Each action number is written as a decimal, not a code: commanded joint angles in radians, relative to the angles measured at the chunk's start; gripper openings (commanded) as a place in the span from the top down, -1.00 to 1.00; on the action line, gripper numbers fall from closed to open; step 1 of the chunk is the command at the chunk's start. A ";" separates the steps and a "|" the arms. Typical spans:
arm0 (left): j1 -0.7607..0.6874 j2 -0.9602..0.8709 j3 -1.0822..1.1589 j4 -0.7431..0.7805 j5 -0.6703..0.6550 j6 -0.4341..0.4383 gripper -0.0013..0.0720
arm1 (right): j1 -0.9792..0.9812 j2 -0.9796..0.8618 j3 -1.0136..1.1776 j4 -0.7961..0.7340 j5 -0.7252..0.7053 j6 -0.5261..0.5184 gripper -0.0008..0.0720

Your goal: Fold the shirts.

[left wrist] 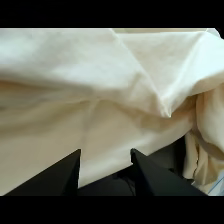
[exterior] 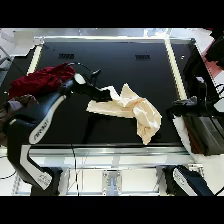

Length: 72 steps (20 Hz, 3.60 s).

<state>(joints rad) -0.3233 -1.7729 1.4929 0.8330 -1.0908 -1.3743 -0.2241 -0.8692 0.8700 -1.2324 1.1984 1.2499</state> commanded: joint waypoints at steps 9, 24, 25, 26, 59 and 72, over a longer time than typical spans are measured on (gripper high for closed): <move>0.161 0.379 -0.621 0.056 0.231 0.028 0.04 | -0.001 0.003 -0.052 0.043 0.044 0.006 0.06; 0.162 0.314 -0.733 -0.377 0.472 0.060 0.02 | -0.001 0.165 -0.050 0.035 0.047 0.112 0.06; 0.161 0.314 -0.732 -0.370 0.473 0.059 0.02 | -0.001 0.179 -0.049 0.005 0.048 0.112 0.06; 0.161 0.314 -0.733 -0.370 0.473 0.060 0.02 | -0.001 0.193 -0.049 -0.027 0.048 0.123 0.05; 0.206 0.240 -0.736 -0.741 0.426 0.134 0.93 | 0.000 -0.277 -0.136 0.335 -0.380 -0.119 0.94; 0.447 1.007 -0.565 -0.856 0.422 0.660 0.94 | 0.000 0.323 0.363 0.034 -0.009 -0.020 0.94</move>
<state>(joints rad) 0.0399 -1.0096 0.8959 -0.0517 -0.6838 -0.7967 -0.2241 -0.6834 1.0821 -1.1397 1.1156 1.1995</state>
